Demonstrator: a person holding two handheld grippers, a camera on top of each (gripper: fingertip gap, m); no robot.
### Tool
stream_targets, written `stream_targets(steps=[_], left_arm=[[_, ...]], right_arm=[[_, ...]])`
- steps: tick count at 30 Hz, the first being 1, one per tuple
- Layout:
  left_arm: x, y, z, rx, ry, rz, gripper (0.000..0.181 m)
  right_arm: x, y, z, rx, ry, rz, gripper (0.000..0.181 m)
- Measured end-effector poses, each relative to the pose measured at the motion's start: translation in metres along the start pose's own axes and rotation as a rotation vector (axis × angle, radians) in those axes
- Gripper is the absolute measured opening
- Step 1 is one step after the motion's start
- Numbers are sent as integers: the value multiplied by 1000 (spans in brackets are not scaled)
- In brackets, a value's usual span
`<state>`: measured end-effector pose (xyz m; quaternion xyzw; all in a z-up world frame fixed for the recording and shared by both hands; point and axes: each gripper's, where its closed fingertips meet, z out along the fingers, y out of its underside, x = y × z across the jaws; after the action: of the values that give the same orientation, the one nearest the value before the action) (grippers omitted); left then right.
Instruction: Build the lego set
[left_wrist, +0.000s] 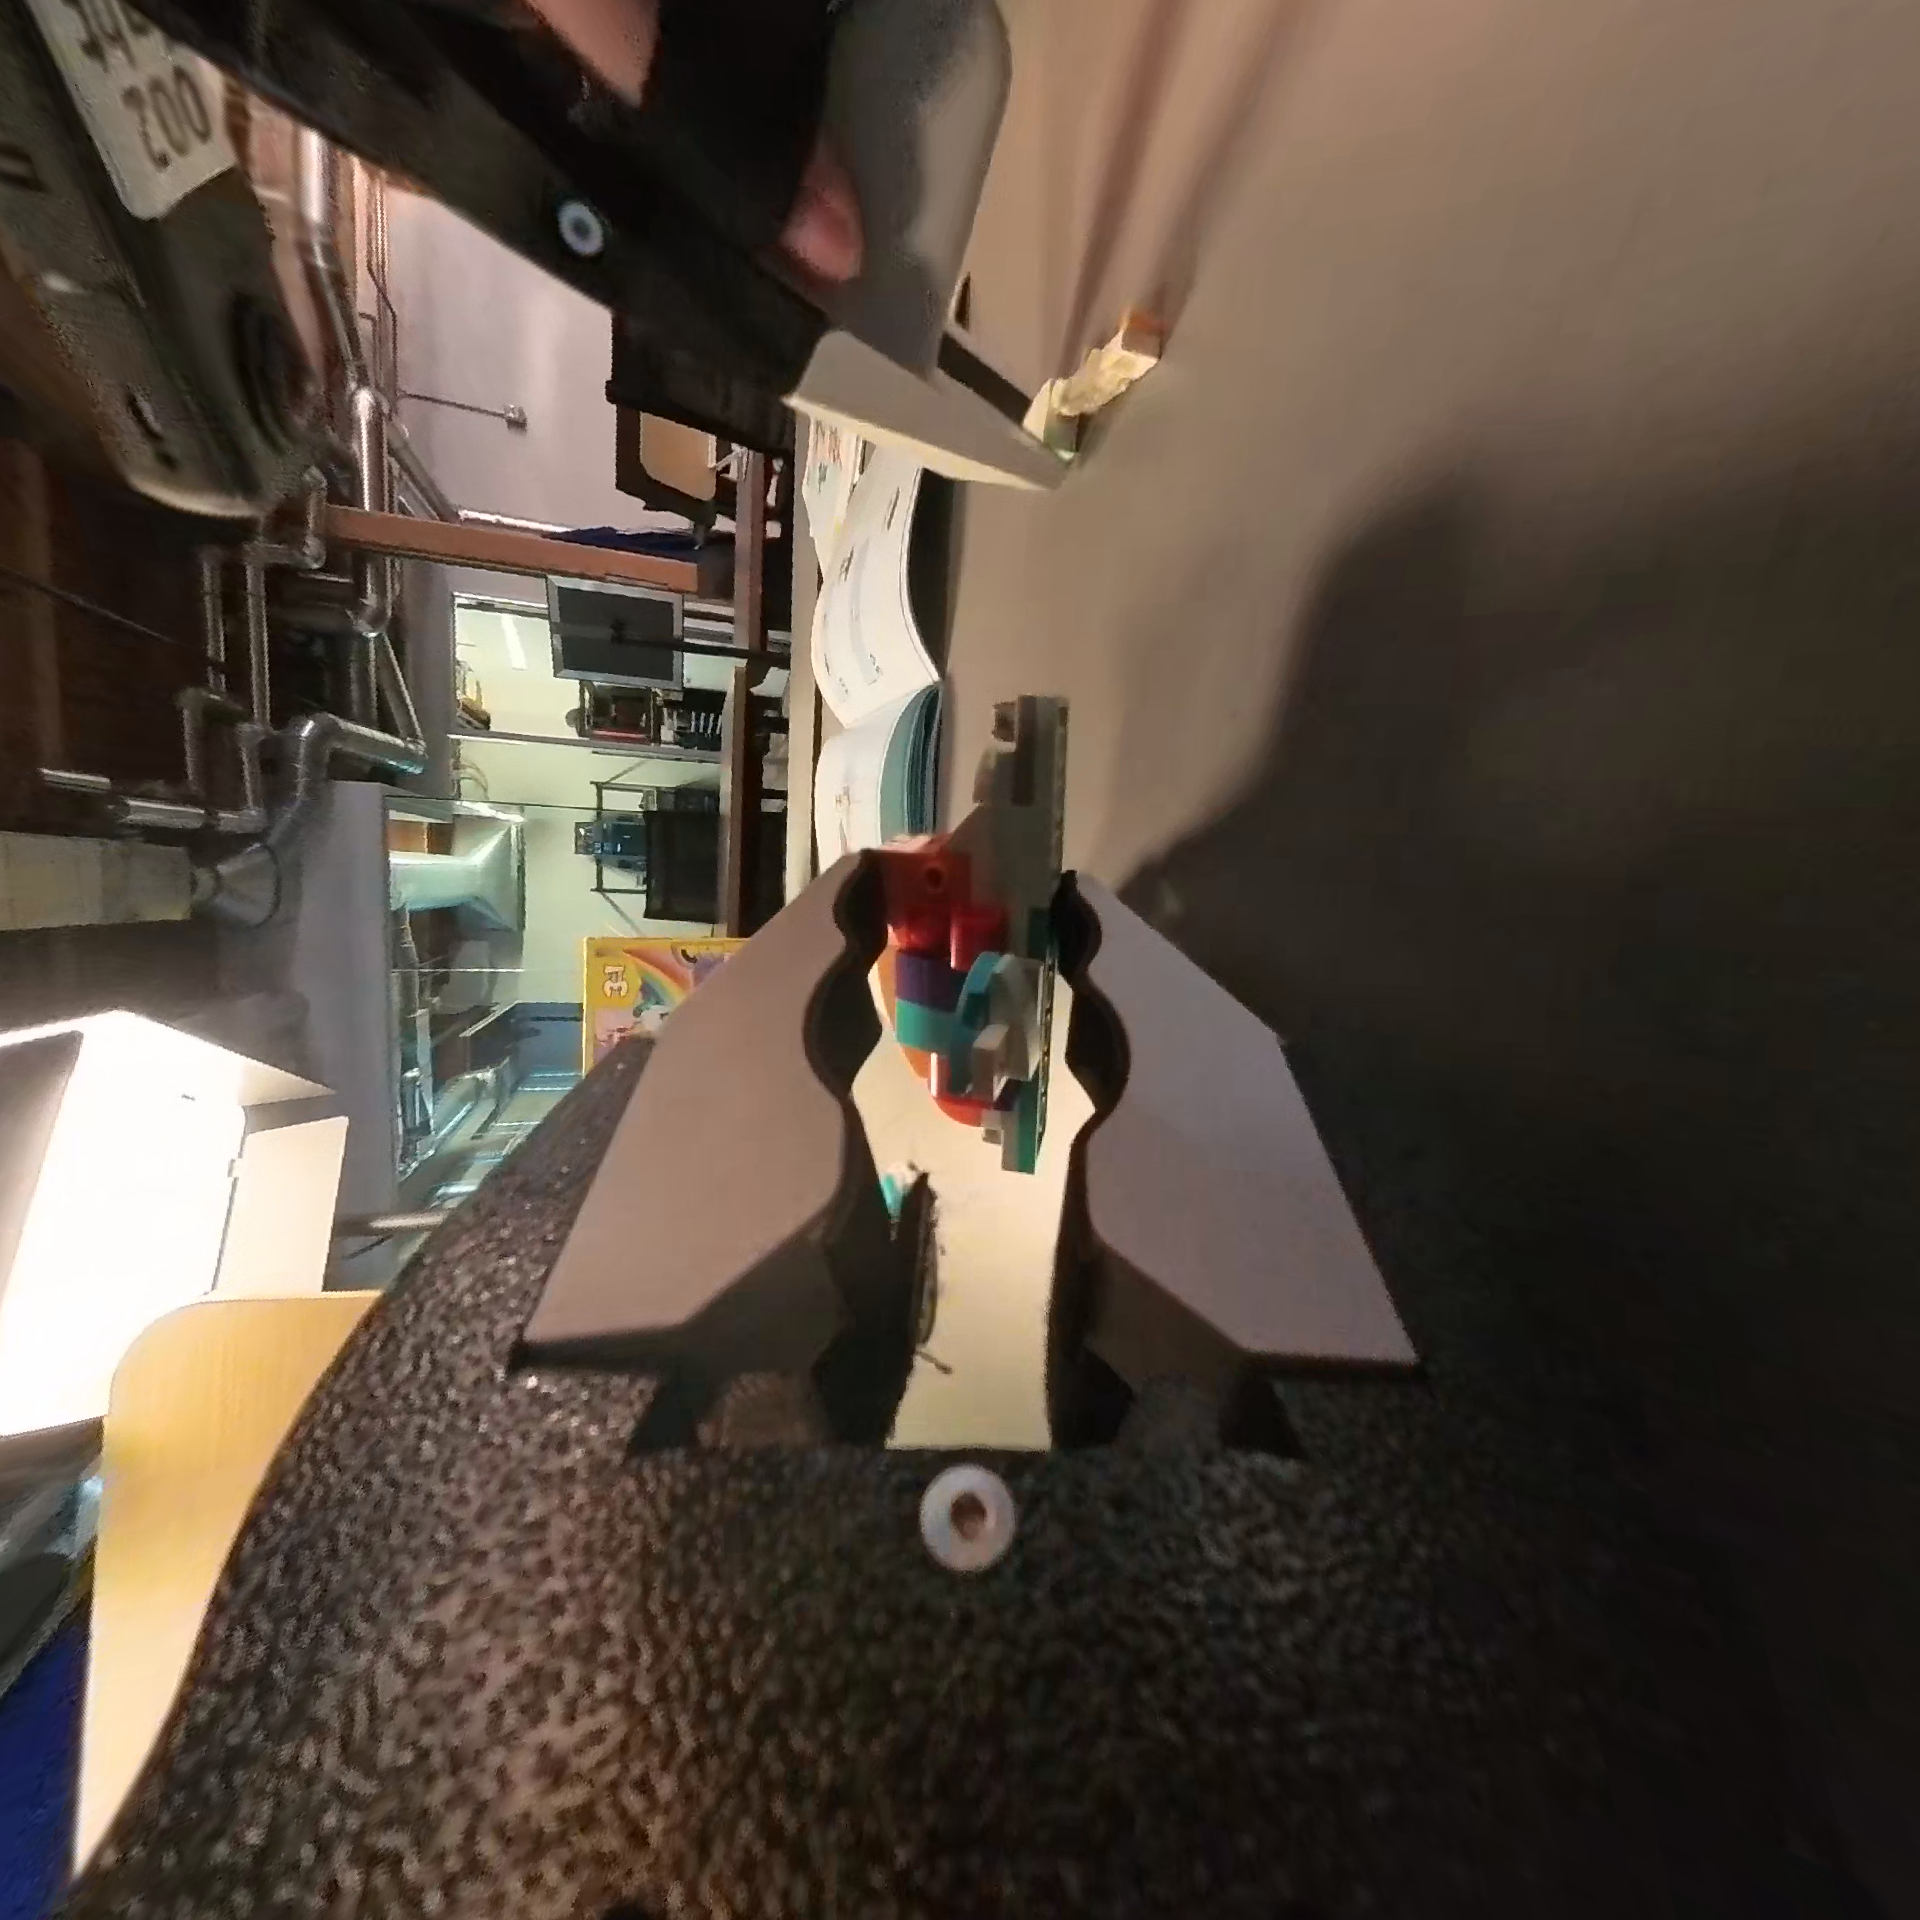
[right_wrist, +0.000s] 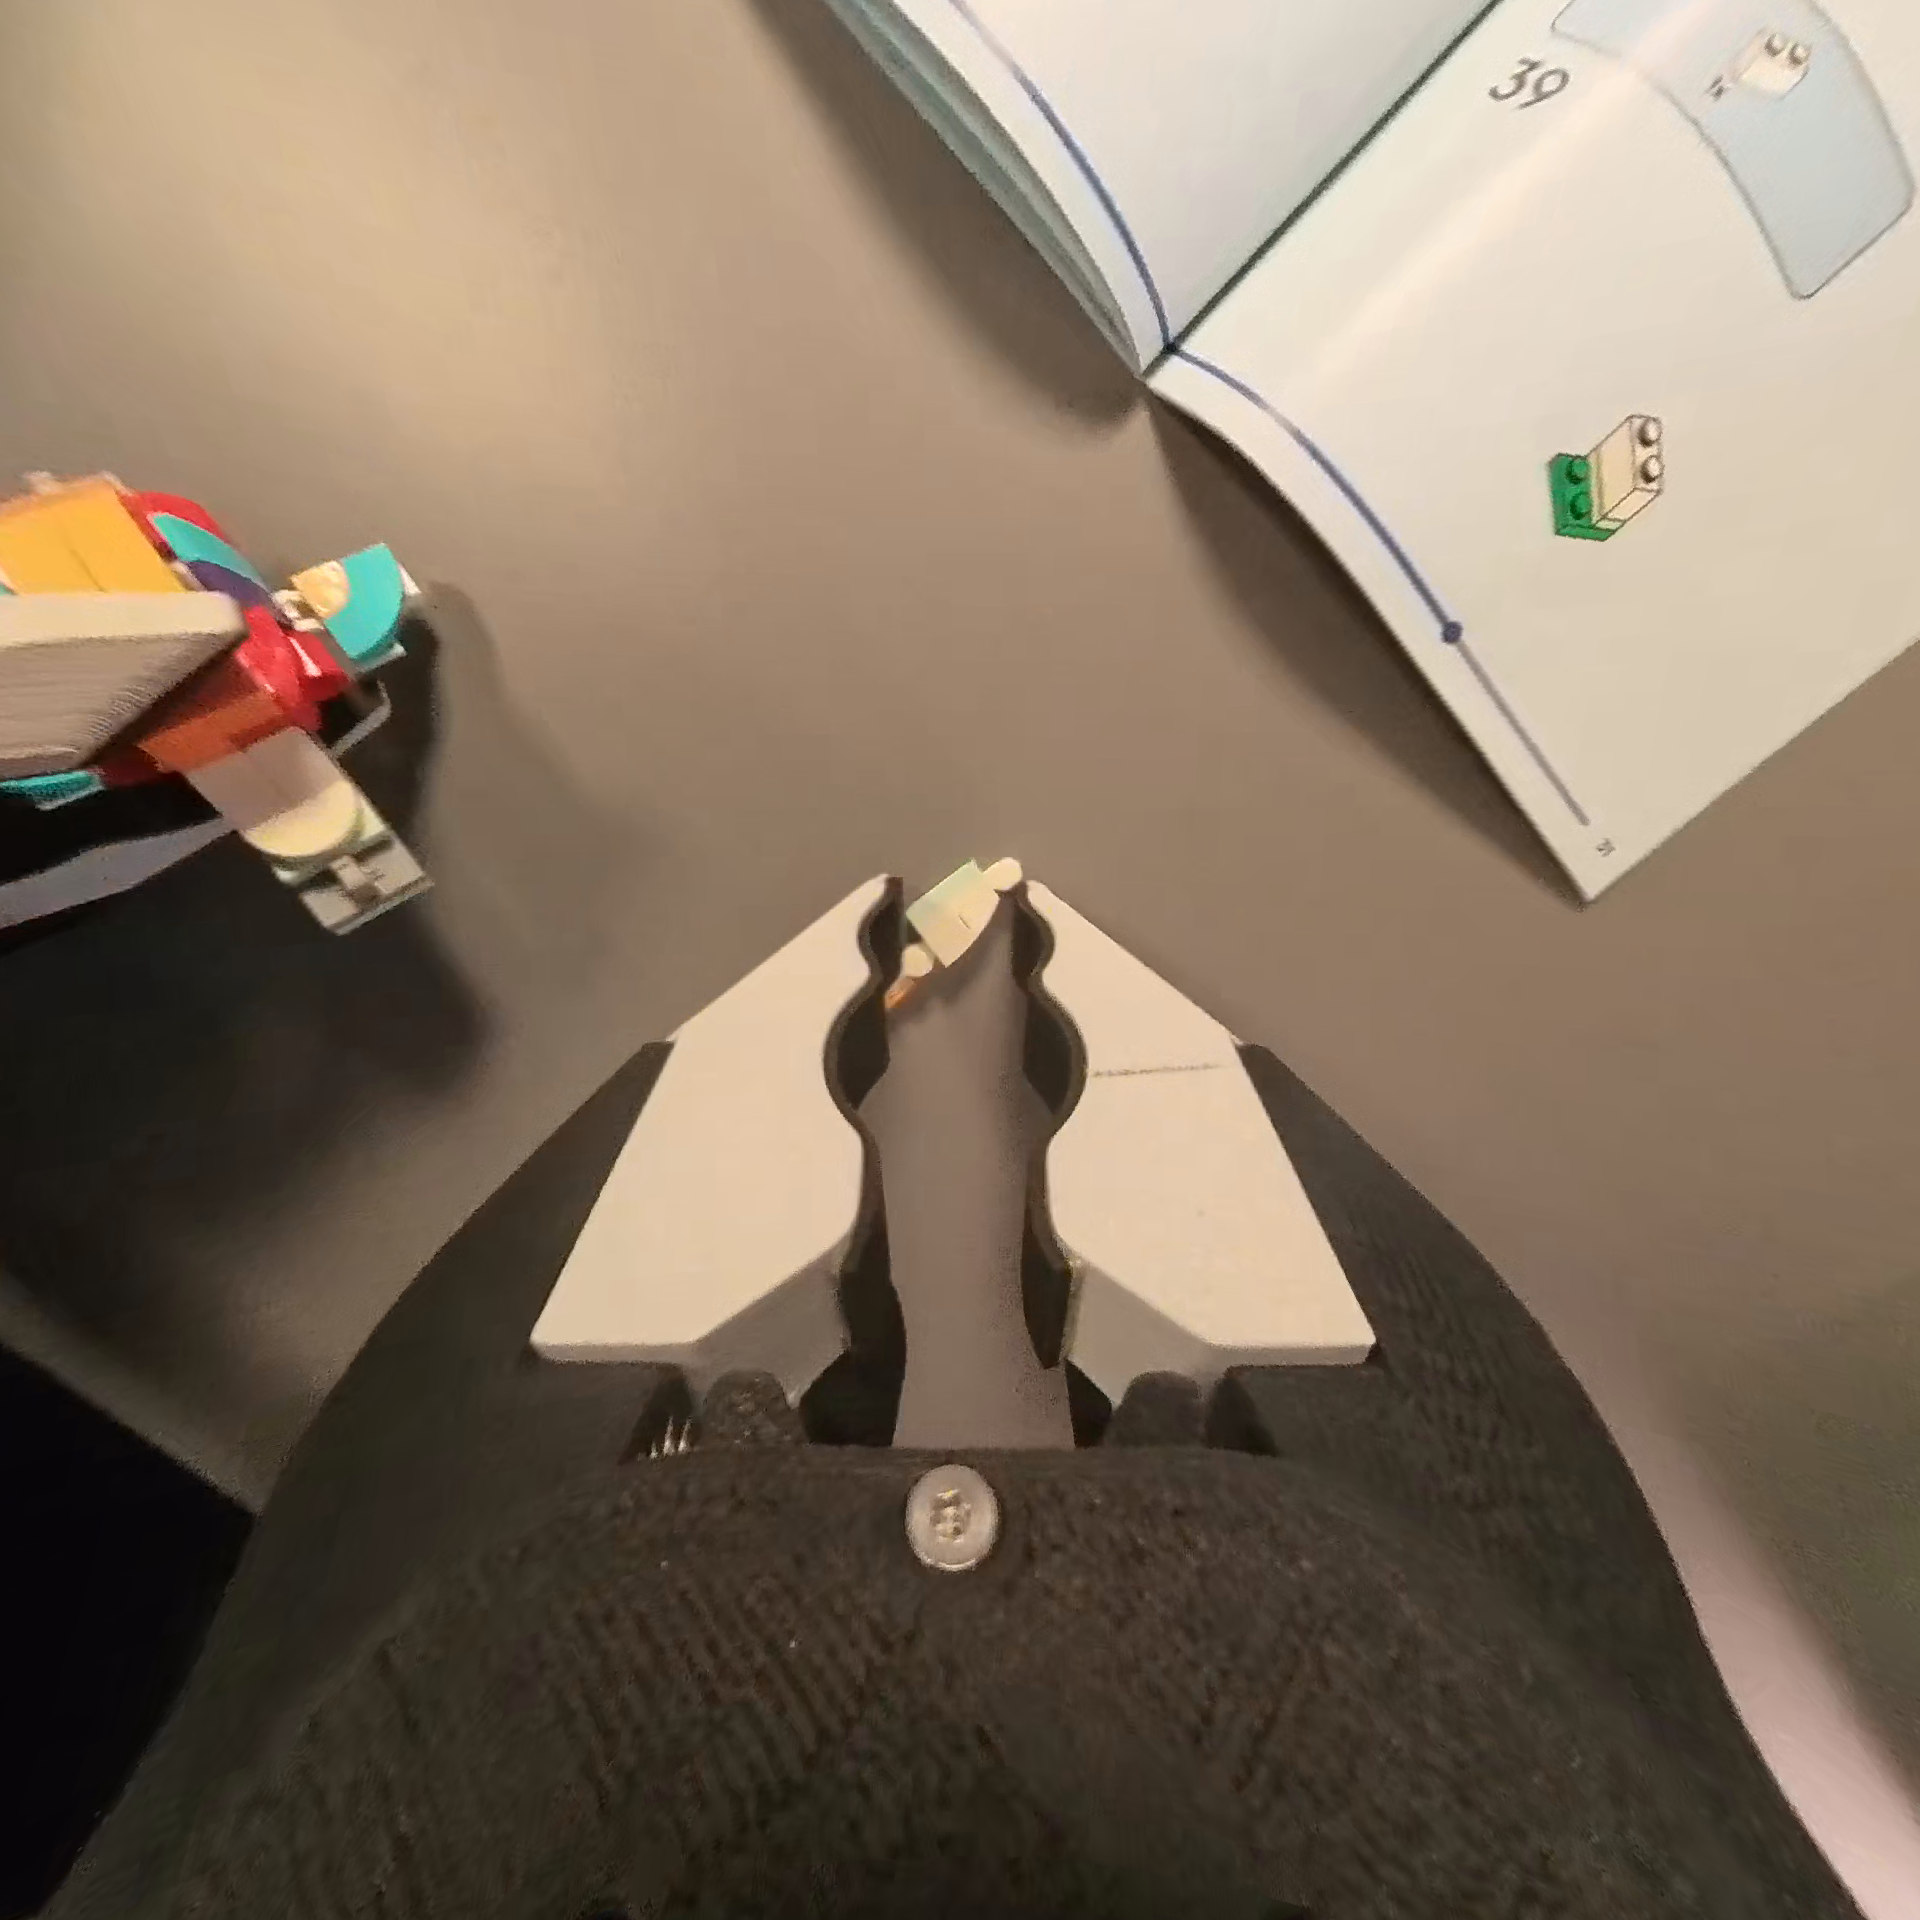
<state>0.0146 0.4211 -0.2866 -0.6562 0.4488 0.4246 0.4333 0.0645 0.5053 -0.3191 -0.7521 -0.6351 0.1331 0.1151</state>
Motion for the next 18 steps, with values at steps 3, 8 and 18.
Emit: stream_targets(steps=[3, 8, 18], left_arm=[[0, 1, 0, -14, -2, 10, 31], [2, 1, 0, -15, 10, -6, 31], [2, 4, 1, -14, 37, -72, 31]], right_arm=[[0, 0, 1, 25, 42, -32, 16], [-10, -11, -7, 241, -32, 9, 16], [-34, 10, -28, 265, -79, -239, 15]])
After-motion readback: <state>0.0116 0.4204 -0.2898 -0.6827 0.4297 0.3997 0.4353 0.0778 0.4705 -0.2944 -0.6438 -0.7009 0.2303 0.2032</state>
